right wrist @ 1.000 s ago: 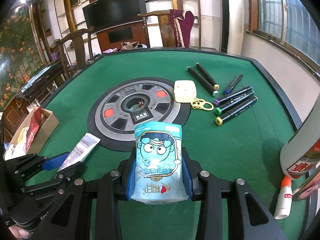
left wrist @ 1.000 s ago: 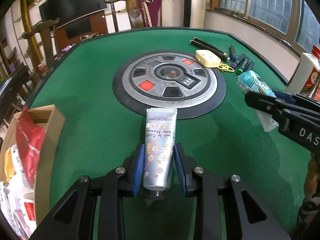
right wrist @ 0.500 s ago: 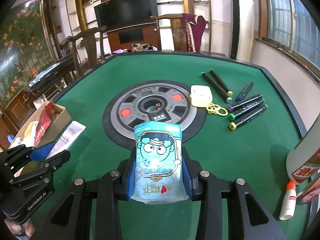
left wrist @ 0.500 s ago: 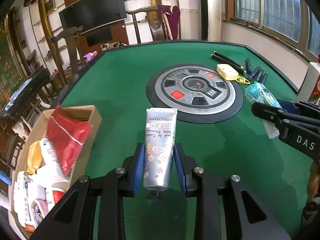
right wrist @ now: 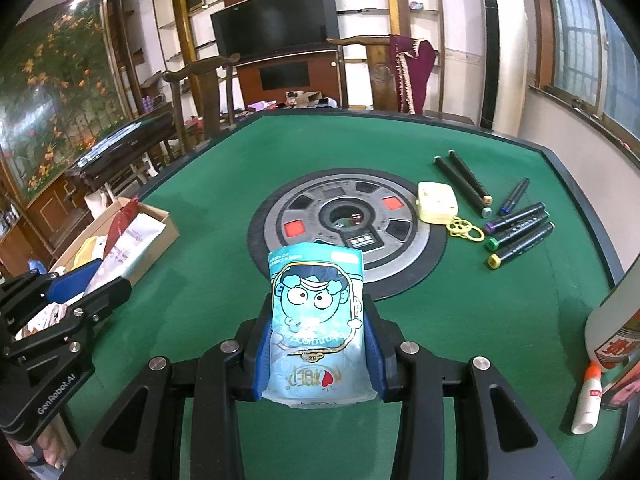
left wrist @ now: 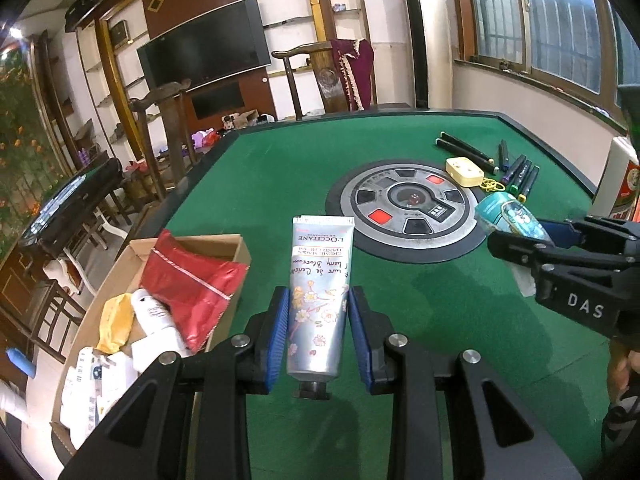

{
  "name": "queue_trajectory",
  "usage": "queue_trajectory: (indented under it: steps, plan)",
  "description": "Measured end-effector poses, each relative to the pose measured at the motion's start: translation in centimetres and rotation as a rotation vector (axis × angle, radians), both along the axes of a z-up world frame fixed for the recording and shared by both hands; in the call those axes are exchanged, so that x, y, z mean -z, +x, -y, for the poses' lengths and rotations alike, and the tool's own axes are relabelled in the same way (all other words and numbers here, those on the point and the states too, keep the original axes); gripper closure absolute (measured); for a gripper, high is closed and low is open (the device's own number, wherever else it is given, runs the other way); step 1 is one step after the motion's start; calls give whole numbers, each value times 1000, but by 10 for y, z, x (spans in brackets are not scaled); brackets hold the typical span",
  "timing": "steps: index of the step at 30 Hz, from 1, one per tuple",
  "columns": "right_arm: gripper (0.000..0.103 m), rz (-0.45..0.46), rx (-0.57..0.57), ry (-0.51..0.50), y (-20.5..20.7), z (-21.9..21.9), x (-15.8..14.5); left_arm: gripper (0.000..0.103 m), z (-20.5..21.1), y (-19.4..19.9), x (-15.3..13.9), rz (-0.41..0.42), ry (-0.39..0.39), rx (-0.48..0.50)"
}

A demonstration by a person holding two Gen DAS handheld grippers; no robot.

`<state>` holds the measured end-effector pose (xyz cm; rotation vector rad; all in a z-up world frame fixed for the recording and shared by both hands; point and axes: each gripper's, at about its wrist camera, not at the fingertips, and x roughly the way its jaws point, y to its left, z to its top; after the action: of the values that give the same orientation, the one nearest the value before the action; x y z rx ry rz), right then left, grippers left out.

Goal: Organize objects
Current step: 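Lift and carry the tube and tissue pack toward the cardboard box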

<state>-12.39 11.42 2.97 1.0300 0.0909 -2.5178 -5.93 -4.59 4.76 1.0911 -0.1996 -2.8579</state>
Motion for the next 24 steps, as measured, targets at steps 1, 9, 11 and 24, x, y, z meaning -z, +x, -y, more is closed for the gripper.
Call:
queue_trajectory:
  steps: [1,9,11,24]
  plan:
    - [62,0,-7,0,1,2,0,74,3,3,-1,1,10,-2]
    - [62,-9,-88,4,13,26,0,74,50,60,-9,9,129,-46]
    - [62,-8,-109,7,15,33,2,74,66,78,-12,1,149,-77]
    - [62,-9,-204,22,32,57,9,74,145,120,-22,-25,200,-297]
